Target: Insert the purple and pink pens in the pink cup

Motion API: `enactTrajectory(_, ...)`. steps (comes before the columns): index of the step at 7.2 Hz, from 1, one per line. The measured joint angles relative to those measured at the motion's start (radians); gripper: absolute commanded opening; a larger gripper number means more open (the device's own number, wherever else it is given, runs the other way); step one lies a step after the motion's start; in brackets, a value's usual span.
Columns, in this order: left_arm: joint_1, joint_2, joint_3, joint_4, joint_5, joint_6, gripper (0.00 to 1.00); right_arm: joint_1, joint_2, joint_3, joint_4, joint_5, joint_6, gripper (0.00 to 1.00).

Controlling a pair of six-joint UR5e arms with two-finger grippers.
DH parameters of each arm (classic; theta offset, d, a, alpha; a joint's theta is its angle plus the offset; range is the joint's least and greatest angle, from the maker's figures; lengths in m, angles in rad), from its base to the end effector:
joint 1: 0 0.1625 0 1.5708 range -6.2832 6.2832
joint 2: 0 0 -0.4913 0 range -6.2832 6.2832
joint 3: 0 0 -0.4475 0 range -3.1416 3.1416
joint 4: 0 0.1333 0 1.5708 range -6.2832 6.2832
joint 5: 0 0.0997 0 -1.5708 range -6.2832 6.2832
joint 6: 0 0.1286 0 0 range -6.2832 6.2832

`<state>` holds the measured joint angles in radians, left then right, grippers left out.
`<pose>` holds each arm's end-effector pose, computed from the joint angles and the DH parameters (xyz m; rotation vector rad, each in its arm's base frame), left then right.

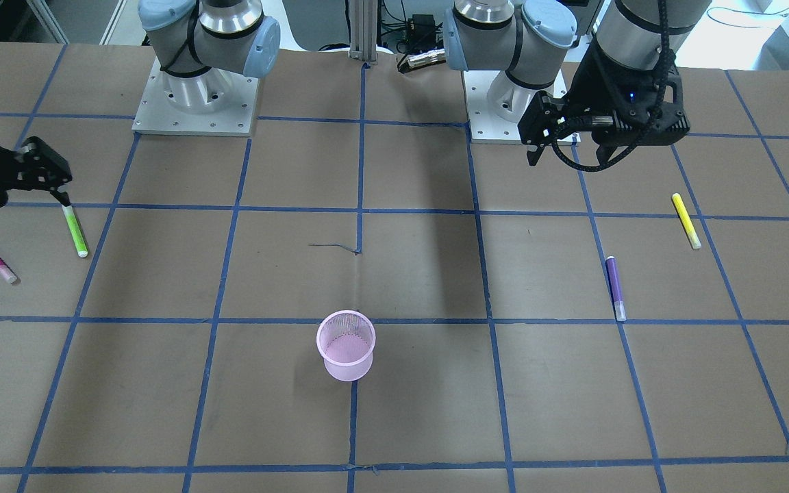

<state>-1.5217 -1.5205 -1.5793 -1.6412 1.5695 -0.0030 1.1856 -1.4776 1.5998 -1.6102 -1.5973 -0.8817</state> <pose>-0.1079 -0.5243 0.5405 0.0818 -3.1383 -0.0449 -0.0970 -0.5850 0.4608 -0.7661 3.0155 0.1283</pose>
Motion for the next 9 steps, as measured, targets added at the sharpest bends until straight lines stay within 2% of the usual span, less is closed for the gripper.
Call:
enactTrajectory(2,-0.001,0.008,0.0,-0.001,0.002,0.007,1.0,-0.235,0.023,0.119,-0.153,0.026,-0.353,1.0)
enactTrajectory(5,-0.001,0.028,-0.001,-0.003,0.002,0.008,1.0,-0.533,0.153,0.236,-0.361,0.204,-0.736,1.0)
enactTrajectory(7,0.0,0.031,-0.003,-0.001,0.001,0.008,1.0,-0.627,0.266,0.25,-0.429,0.332,-0.912,0.96)
enactTrajectory(8,0.0,0.031,-0.013,-0.002,0.001,0.009,1.0,-0.642,0.301,0.266,-0.447,0.355,-0.959,0.96)
enactTrajectory(9,0.002,0.031,-0.026,0.01,0.0,0.01,1.0,-0.657,0.319,0.288,-0.459,0.363,-0.996,0.89)
